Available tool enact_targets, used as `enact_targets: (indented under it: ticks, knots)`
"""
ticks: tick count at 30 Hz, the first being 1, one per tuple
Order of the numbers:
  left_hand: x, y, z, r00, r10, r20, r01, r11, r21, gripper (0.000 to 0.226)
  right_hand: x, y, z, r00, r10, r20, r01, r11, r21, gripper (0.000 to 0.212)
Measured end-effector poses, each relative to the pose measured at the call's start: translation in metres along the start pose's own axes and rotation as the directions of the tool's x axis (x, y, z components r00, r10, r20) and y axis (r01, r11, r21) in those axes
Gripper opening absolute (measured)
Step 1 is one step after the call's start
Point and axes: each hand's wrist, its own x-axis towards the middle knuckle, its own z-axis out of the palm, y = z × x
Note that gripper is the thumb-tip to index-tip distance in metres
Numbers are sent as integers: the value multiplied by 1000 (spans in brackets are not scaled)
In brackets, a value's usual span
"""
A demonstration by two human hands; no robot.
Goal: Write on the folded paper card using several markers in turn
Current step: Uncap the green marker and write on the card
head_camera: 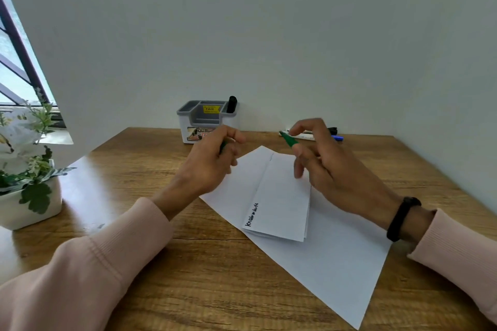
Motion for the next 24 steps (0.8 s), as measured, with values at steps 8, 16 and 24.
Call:
enact_targets:
  ticks: [8, 16, 24]
  knots:
    - [-5, 21, -20, 872, -3, 490, -154, 948, 279, 49, 4, -13, -12, 978, 67, 195, -200, 535, 821, 41]
    - [-10, 22, -10, 701, -220, 678, -208, 847, 489, 91, -6, -26, 0, 975, 177, 136, -221, 679, 700, 39]
    - [-12, 24, -4, 740, -147, 657, -266, 833, 486, 97, -13, -25, 5, 925, 156, 348, -338, 754, 563, 22]
